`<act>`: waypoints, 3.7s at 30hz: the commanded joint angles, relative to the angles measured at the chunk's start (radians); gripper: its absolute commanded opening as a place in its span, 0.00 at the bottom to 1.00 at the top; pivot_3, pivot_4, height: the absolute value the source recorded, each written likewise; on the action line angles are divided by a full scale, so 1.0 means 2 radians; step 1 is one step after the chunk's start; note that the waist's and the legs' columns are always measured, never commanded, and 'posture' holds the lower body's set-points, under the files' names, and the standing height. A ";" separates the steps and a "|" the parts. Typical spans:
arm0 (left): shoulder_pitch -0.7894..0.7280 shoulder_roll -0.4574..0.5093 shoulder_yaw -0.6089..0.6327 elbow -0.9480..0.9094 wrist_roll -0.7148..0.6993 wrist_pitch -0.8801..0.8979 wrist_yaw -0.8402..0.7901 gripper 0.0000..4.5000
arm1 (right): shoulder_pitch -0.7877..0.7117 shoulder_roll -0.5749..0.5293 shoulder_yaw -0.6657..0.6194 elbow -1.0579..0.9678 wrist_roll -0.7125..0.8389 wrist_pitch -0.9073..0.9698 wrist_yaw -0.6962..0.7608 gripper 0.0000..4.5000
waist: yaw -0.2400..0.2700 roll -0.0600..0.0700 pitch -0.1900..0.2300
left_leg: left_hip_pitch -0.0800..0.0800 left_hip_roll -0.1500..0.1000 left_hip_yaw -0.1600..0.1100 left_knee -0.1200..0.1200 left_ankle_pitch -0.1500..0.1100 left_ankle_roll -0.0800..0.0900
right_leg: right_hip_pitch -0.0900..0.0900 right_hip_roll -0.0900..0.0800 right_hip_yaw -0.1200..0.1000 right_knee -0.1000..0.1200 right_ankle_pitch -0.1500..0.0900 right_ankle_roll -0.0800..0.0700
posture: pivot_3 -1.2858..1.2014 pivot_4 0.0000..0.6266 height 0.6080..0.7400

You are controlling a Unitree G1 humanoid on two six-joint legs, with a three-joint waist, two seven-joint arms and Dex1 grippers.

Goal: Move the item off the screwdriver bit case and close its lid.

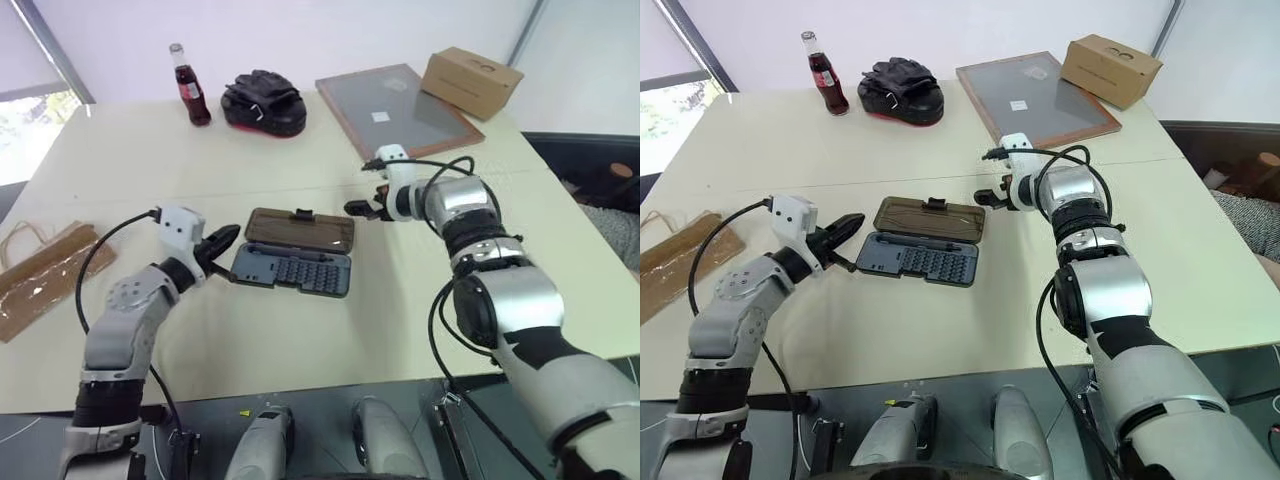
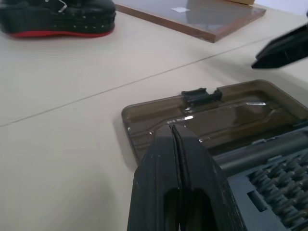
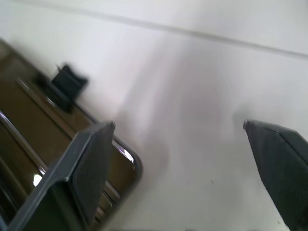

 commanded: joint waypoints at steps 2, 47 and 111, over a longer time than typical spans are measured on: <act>-0.017 0.002 0.000 -0.001 0.001 -0.009 -0.006 0.00 | 0.079 0.022 0.006 -0.222 0.029 0.134 -0.033 0.99 | 0.005 0.000 0.000 | -0.001 0.000 0.000 0.001 0.000 0.000 | -0.001 0.000 0.000 0.000 0.000 0.000 | 0.52 0.24 1.00; -0.034 0.007 0.010 0.023 0.007 -0.027 -0.002 0.00 | 0.140 0.052 0.076 -0.359 0.035 0.220 -0.166 0.28 | 0.006 0.000 0.000 | -0.001 0.000 0.001 0.001 0.000 0.000 | -0.001 0.000 0.000 0.000 0.000 0.000 | 0.52 0.24 1.00; -0.033 -0.001 0.000 0.018 0.009 -0.025 -0.003 0.00 | 0.093 0.258 -0.185 -0.419 -0.089 0.374 -0.425 0.01 | 0.016 -0.001 -0.001 | -0.002 -0.001 0.000 0.001 0.000 0.000 | -0.001 -0.001 -0.001 0.000 0.000 0.000 | 0.52 0.24 1.00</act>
